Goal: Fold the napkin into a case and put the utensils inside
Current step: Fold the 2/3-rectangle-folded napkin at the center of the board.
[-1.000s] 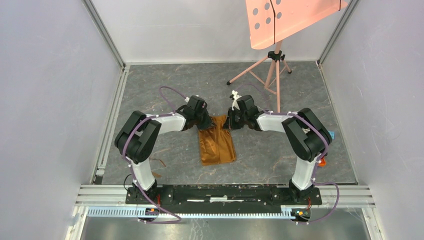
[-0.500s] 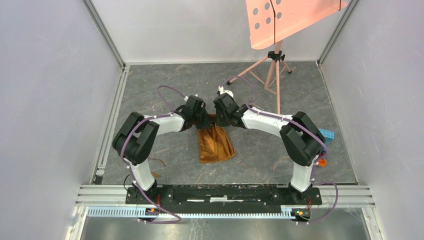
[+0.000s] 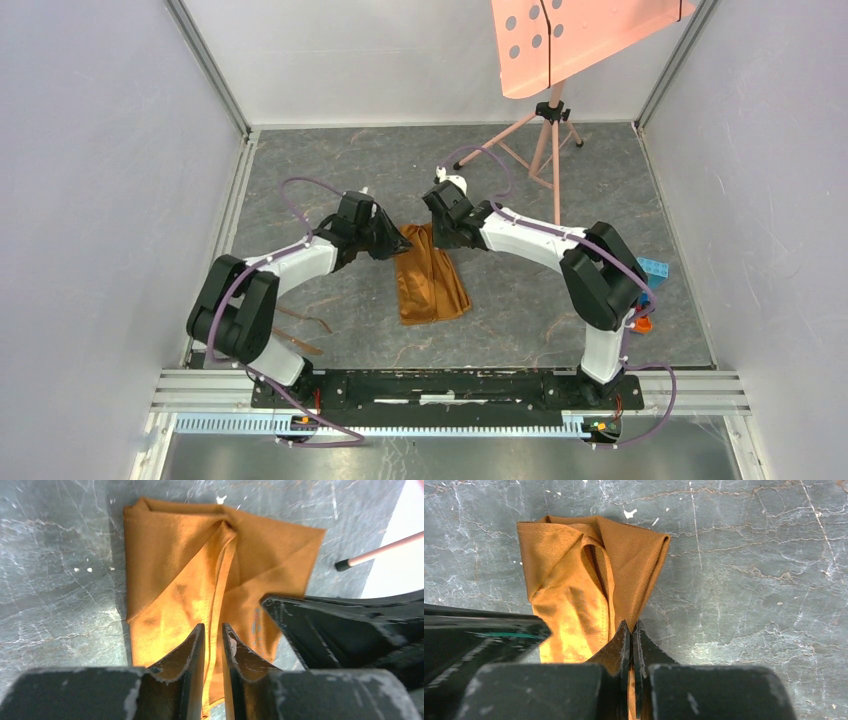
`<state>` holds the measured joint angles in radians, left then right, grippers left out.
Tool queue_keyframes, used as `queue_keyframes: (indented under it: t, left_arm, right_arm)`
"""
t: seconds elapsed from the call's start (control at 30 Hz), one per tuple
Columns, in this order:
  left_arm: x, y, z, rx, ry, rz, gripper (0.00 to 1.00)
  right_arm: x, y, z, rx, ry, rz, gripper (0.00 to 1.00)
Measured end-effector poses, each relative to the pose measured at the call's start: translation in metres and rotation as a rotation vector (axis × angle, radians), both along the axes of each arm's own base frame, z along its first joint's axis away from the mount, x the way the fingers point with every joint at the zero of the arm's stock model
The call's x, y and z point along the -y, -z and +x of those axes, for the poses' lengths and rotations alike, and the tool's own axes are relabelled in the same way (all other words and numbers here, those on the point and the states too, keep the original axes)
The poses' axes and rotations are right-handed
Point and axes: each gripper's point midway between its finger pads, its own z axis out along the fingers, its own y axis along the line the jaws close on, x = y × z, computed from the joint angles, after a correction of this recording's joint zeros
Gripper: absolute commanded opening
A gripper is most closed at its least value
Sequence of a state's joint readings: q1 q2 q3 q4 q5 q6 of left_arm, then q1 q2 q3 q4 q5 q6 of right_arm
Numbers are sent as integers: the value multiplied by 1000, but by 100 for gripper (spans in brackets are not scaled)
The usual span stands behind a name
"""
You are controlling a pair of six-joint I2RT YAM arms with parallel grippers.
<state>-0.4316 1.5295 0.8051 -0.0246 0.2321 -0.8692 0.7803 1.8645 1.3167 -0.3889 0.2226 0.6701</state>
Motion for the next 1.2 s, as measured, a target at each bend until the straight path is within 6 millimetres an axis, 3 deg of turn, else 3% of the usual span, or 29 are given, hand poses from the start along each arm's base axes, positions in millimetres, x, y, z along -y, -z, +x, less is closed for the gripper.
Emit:
queue_keyframes:
  t: [0.33,0.5,0.73,0.93,1.03,1.2]
  left_arm:
    - [12,59,-6,-118,55,-7,13]
    - [19,59,3,-87,69,-34,12]
    - [19,60,4,-65,69,-40,16]
    - [9,48,-11,-47,87,-12,36]
    - [5,31,-19,-19,99,-10,48]
    - [-8,-9,-25,69,91,-27,52]
  right_arm:
    - [-25,2,-2,-27,40,16,0]
    - [-36,5,-7,-60,115,83,0]
    - [-44,29,-13,-122,295,276,0]
    - [-43,30,-16,-125,362,354,0]
    - [-44,24,-15,-120,370,374,0]
    - [-44,22,-13,-121,369,384,0]
